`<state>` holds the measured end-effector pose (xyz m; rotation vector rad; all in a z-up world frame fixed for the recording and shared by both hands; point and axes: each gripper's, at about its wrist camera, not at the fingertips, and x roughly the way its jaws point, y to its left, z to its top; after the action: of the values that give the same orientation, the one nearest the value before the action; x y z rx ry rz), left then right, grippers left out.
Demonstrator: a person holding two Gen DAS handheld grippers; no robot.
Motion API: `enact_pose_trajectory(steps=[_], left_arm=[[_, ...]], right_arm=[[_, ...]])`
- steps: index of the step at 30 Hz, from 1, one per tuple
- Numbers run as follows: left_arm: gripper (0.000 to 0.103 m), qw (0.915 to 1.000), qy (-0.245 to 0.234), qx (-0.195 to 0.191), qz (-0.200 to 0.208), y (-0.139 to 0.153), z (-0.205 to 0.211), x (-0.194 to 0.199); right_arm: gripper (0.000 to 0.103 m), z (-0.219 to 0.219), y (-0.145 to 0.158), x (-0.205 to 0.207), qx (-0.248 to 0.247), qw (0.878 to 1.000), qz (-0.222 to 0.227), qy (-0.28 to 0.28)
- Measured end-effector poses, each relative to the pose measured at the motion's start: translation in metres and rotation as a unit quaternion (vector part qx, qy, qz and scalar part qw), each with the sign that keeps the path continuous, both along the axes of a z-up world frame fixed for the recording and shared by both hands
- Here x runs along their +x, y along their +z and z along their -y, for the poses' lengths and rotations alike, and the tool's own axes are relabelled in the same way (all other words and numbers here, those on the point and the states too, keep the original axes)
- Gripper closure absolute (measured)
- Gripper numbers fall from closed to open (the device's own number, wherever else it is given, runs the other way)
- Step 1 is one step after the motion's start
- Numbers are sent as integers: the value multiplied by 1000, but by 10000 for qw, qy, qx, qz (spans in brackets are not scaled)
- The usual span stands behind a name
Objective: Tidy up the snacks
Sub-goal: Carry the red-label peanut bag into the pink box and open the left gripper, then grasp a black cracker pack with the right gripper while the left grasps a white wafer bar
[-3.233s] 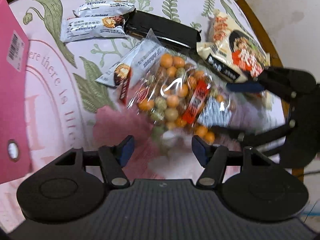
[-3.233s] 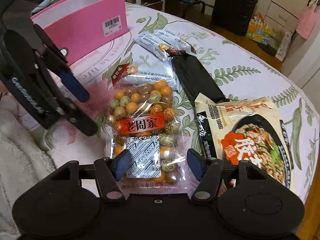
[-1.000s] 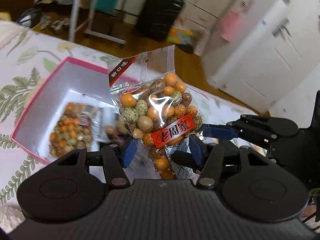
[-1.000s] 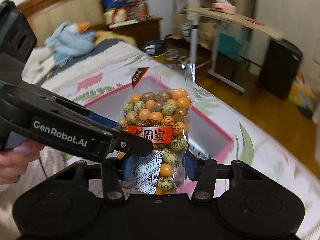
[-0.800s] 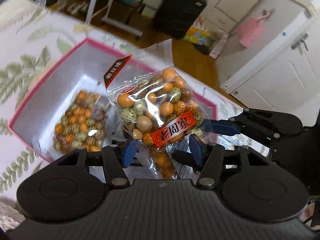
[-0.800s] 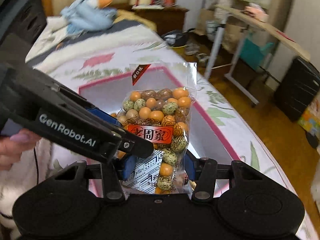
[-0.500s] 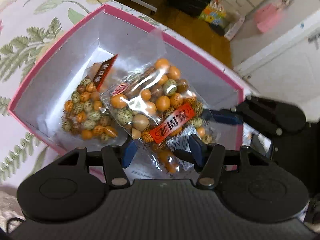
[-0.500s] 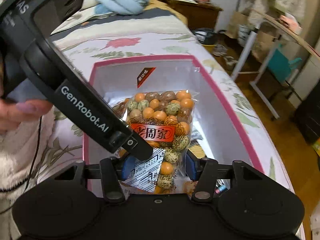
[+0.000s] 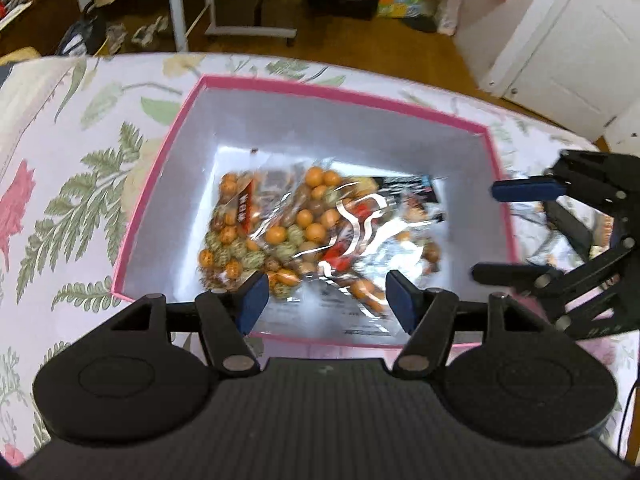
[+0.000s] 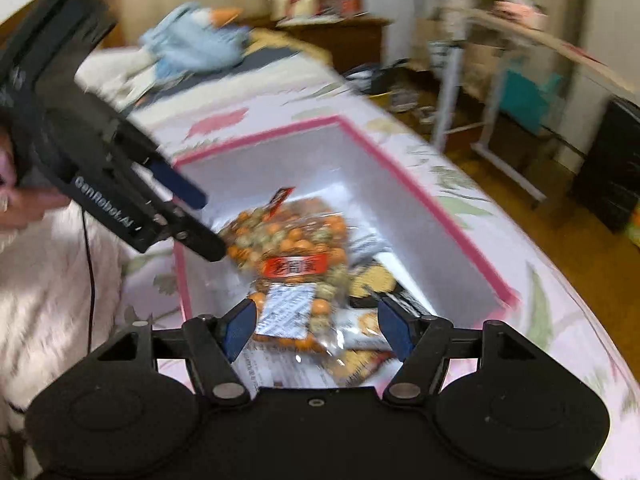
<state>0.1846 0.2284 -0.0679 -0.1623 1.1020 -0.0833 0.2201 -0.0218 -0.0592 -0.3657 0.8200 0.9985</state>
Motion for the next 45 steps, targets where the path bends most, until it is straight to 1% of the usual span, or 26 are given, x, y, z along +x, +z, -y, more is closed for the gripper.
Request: enact_pose_trajectory(steps=[3, 6, 9, 11, 13, 16, 20, 22, 24, 25, 27, 28, 30, 31, 32, 33, 35, 37, 39, 40, 41, 42, 44, 45], left_arm=[[39, 9997, -145, 1, 199, 17, 12, -9], [40, 9988, -358, -134, 303, 32, 29, -15], [41, 9966, -703, -180, 388, 40, 56, -15], [41, 9959, -804, -170, 379, 43, 72, -14], [41, 9947, -936, -247, 346, 45, 88, -12], [41, 9911, -1240, -270, 397, 43, 116, -11], [42, 9852, -1647, -293, 372, 37, 158, -9], [42, 9819, -1833, -330, 356, 31, 179, -7], [43, 9787, -2001, -300, 360, 22, 199, -4], [43, 9769, -2088, -264, 380, 17, 210, -1], [43, 9721, -2300, -260, 393, 6, 227, 5], [44, 9683, -2459, -228, 375, -3, 237, 9], [44, 9668, -2537, -17, 303, -20, 254, 16], [44, 9636, -2657, 42, 303, -26, 261, 20], [44, 9601, -2776, 104, 325, -32, 268, 23], [44, 9584, -2825, 187, 348, -38, 275, 27], [44, 9546, -2925, 385, 414, -49, 288, 35], [44, 9498, -3062, 402, 500, -57, 295, 42], [44, 9459, -3224, 193, 324, -66, 301, 54], [44, 9457, -3237, 167, 262, -70, 303, 59], [44, 9462, -3215, 205, 295, -74, 305, 63], [44, 9438, -3269, 301, 380, -77, 307, 66], [44, 9370, -3435, 450, 456, -83, 312, 70], [44, 9326, -3557, 457, 406, -86, 314, 72]], right_arm=[[31, 35, 18, -10, 206, 9986, -71, -484], [31, 68, 32, -21, 130, 9950, 9, -989], [29, 102, 35, -24, 64, 9839, -171, -1776], [29, 124, 35, -25, 157, 9769, -291, -2113], [29, 144, 33, -26, 276, 9696, -325, -2410], [29, 170, 29, -26, 483, 9605, -291, -2726], [29, 196, 24, -29, 511, 9543, -261, -2933], [29, 207, 18, -31, 375, 9546, -131, -2952], [32, 215, 11, -32, 128, 9580, 30, -2866], [41, 219, 5, -31, -25, 9603, 58, -2790], [51, 225, -6, -22, -375, 9646, -13, -2609], [51, 227, -12, -18, -525, 9665, -25, -2514], [51, 231, -22, -8, -731, 9715, 23, -2257], [51, 231, -27, -4, -792, 9749, 45, -2081], [51, 230, -33, 1, -812, 9783, 61, -1905], [50, 229, -39, 7, -803, 9817, 44, -1728], [49, 227, -51, 19, -738, 9867, -99, -1442], [47, 223, -62, 32, -807, 9870, -164, -1381], [47, 223, -69, 44, -735, 9873, -281, -1379], [47, 223, -73, 51, -695, 9874, -363, -1377], [47, 223, -76, 55, -692, 9875, -443, -1347], [47, 223, -79, 59, -724, 9876, -490, -1305], [44, 223, -86, 66, -872, 9865, -490, -1298], [39, 223, -90, 69, -926, 9860, -580, -1258]])
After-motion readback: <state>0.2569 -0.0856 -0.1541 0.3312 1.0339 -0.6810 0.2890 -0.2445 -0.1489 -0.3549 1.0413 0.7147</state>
